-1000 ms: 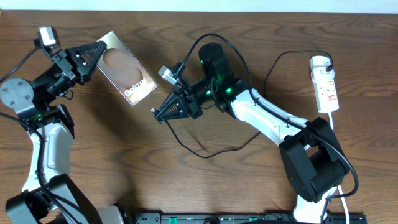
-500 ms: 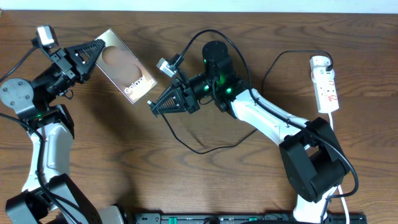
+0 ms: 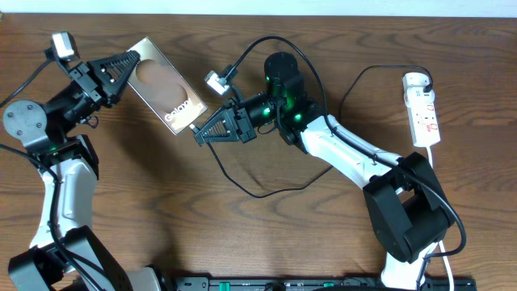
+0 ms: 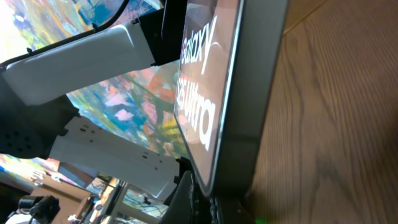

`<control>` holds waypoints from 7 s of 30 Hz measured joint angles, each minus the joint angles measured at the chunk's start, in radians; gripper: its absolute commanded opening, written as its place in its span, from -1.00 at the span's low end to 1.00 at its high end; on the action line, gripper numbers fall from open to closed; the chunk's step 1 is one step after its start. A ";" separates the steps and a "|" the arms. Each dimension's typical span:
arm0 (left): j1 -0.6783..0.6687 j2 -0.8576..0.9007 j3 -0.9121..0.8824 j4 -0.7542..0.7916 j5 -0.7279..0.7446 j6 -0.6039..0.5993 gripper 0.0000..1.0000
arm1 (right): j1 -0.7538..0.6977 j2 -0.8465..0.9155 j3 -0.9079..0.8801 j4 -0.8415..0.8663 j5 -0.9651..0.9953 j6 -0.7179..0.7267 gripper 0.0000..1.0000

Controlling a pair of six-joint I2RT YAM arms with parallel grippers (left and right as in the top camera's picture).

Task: Plug charger to phone and switch on socket
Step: 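Align the connector with the phone's bottom port using the right gripper, then push the connector into the port while the left gripper holds the phone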

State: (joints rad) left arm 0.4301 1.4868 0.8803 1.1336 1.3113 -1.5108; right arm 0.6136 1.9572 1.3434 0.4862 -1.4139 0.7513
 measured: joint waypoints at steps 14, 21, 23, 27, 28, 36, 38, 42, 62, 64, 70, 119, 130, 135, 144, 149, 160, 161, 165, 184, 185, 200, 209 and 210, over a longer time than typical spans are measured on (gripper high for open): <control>-0.002 0.000 0.000 0.000 -0.009 0.019 -0.85 | -0.015 0.000 0.000 0.042 -0.011 0.011 -0.98; -0.002 0.000 0.000 -0.012 -0.013 0.020 -0.86 | -0.040 0.000 0.000 0.042 -0.015 0.013 -0.98; -0.002 0.000 0.000 -0.012 -0.014 0.020 -0.85 | -0.041 0.000 0.000 0.042 -0.015 0.018 -0.98; -0.002 0.000 0.000 -0.013 -0.016 0.020 -0.86 | -0.039 0.000 0.000 0.042 -0.014 0.023 -0.98; -0.002 0.000 0.000 -0.013 -0.016 0.020 -0.86 | -0.039 0.000 0.000 0.042 -0.014 0.024 -0.98; -0.002 0.000 0.000 -0.014 -0.017 0.020 -0.86 | -0.032 0.000 0.000 0.042 -0.010 0.027 -0.98; -0.002 0.000 0.000 -0.014 -0.017 0.020 -0.86 | -0.030 0.000 0.000 0.042 -0.010 0.027 -0.97; -0.002 0.000 0.000 -0.014 -0.018 0.020 -0.86 | -0.030 0.000 0.000 0.042 -0.008 0.028 -0.98; -0.006 0.000 0.000 -0.014 -0.026 0.019 -0.85 | -0.029 0.000 0.000 0.042 -0.003 0.030 -0.98; -0.014 0.000 0.000 -0.014 -0.032 0.019 -0.86 | -0.029 0.000 0.000 0.042 -0.004 0.030 -0.98; -0.022 0.000 0.000 -0.014 -0.041 0.019 -0.86 | -0.030 0.000 0.000 0.042 -0.008 0.030 -0.98; -0.022 0.000 0.000 -0.014 -0.061 0.050 -0.86 | -0.029 0.000 -0.001 0.166 -0.006 0.238 -0.98; -0.022 0.000 0.000 0.007 -0.062 0.053 -0.86 | -0.029 0.000 -0.001 0.166 -0.001 0.291 -0.97; -0.033 0.000 0.000 0.008 -0.075 0.061 -0.86 | -0.030 0.000 -0.001 0.166 -0.001 0.298 -0.97; -0.055 0.000 0.000 0.008 -0.088 0.077 -0.86 | -0.030 0.000 -0.002 0.165 0.000 0.300 -0.97; -0.055 0.000 0.000 0.008 -0.089 0.079 -0.86 | -0.030 0.000 -0.002 0.165 0.004 0.303 -0.98; -0.055 0.000 0.000 0.009 -0.099 0.080 -0.86 | -0.039 0.000 -0.002 0.165 0.028 0.315 -0.98; -0.055 0.000 0.000 0.008 -0.100 0.082 -0.86 | -0.040 0.000 -0.002 0.165 0.031 0.317 -0.98; -0.055 0.000 0.000 0.009 -0.102 0.090 -0.86 | -0.040 0.000 -0.002 0.166 0.049 0.318 -0.97; -0.058 0.000 0.000 0.009 -0.085 0.102 -0.85 | -0.040 0.000 -0.003 0.165 0.053 0.318 -0.96; -0.058 0.000 0.000 0.009 -0.084 0.102 -0.86 | -0.040 0.000 -0.004 0.165 0.053 0.318 -0.87; -0.082 0.000 0.000 0.008 0.015 0.110 -0.86 | -0.040 0.000 -0.003 0.176 0.146 0.318 0.99; -0.039 0.000 0.000 0.008 0.022 0.119 -0.86 | -0.064 0.000 -0.003 0.176 0.146 0.316 0.98; -0.024 0.000 0.000 0.008 0.022 0.121 -0.86 | -0.070 0.000 -0.003 0.176 0.146 0.316 0.99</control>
State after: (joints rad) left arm 0.4065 1.4868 0.8803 1.1412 1.3331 -1.3903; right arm 0.5434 1.9572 1.3403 0.6621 -1.2678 1.0672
